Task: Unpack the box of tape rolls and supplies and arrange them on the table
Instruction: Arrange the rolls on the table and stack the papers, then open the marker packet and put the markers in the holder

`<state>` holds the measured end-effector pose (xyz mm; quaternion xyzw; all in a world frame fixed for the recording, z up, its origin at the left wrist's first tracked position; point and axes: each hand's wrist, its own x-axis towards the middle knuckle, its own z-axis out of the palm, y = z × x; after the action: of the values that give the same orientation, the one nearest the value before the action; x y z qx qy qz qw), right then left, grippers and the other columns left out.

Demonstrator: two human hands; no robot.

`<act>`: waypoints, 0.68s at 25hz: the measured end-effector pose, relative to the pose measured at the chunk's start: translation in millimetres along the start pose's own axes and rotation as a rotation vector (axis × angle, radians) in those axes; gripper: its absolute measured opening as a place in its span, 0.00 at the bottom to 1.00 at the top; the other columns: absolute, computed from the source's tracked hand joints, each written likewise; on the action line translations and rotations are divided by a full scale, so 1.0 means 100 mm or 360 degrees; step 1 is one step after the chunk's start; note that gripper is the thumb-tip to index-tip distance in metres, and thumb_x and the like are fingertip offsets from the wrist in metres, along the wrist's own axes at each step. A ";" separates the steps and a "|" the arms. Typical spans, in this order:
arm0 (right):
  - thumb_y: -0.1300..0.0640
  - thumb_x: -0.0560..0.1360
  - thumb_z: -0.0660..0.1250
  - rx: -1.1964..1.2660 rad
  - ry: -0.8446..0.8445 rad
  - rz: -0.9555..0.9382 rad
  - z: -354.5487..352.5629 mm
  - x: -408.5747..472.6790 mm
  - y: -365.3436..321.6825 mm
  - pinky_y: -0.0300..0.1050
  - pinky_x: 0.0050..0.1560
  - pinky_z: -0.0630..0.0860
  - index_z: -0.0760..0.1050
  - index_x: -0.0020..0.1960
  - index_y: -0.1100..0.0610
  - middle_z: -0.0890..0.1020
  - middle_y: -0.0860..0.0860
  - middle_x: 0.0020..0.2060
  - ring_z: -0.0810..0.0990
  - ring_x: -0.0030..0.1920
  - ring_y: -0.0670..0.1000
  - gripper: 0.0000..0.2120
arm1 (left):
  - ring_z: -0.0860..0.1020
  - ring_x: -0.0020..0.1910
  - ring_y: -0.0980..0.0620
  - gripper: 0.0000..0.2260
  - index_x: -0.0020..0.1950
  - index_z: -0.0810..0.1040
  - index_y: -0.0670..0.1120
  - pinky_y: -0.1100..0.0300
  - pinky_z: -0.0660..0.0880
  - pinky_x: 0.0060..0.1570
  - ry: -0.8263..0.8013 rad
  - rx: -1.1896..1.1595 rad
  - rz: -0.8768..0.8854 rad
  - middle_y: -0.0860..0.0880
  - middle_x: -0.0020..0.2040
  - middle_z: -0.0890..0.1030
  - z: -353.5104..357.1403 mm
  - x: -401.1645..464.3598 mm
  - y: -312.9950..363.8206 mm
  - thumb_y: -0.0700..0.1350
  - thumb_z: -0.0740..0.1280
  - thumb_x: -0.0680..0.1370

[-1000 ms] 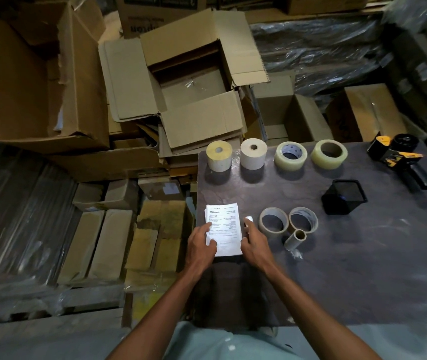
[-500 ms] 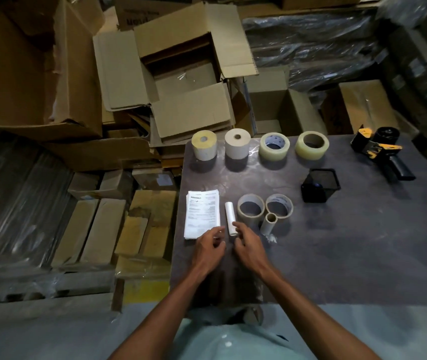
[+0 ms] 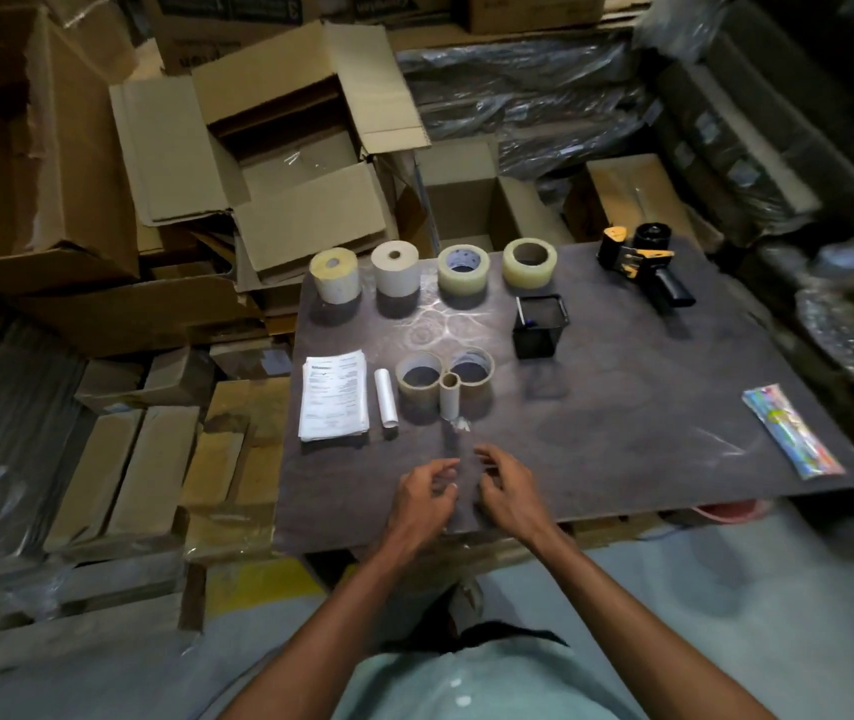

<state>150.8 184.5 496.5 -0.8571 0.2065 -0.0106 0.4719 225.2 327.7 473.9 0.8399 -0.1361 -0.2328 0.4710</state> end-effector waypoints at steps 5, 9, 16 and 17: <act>0.65 0.75 0.61 -0.0058 0.0079 0.0170 -0.54 -0.43 0.41 0.51 0.66 0.73 0.74 0.67 0.59 0.79 0.56 0.62 0.77 0.62 0.53 0.20 | 0.82 0.48 0.56 0.16 0.62 0.81 0.47 0.64 0.79 0.52 -0.0091 -0.0019 0.0056 0.50 0.53 0.84 0.66 -0.27 0.26 0.38 0.69 0.75; 0.65 0.77 0.62 -0.0052 0.0125 0.0219 -0.99 -0.59 0.72 0.44 0.64 0.72 0.73 0.68 0.59 0.78 0.54 0.63 0.76 0.63 0.52 0.19 | 0.82 0.51 0.56 0.16 0.63 0.80 0.50 0.59 0.79 0.54 -0.0164 0.0029 0.0087 0.53 0.53 0.84 1.11 -0.31 0.54 0.40 0.68 0.75; 0.65 0.74 0.66 -0.0047 0.0202 0.0224 -2.12 -0.36 1.56 0.43 0.61 0.73 0.75 0.66 0.60 0.79 0.57 0.60 0.78 0.60 0.55 0.19 | 0.81 0.44 0.55 0.15 0.62 0.81 0.46 0.64 0.78 0.49 -0.0130 0.0198 0.0122 0.50 0.52 0.84 2.01 0.11 1.16 0.39 0.68 0.75; 0.65 0.74 0.67 -0.0069 0.0215 0.0214 -2.31 -0.29 1.69 0.41 0.60 0.72 0.75 0.65 0.61 0.79 0.58 0.59 0.78 0.59 0.56 0.20 | 0.81 0.45 0.54 0.15 0.61 0.81 0.47 0.63 0.79 0.51 -0.0117 0.0227 0.0109 0.50 0.52 0.84 2.17 0.21 1.25 0.39 0.68 0.75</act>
<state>16.8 -70.0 491.6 -0.8486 0.2952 -0.0322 0.4378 129.1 95.0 478.2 0.8570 -0.1981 -0.2371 0.4124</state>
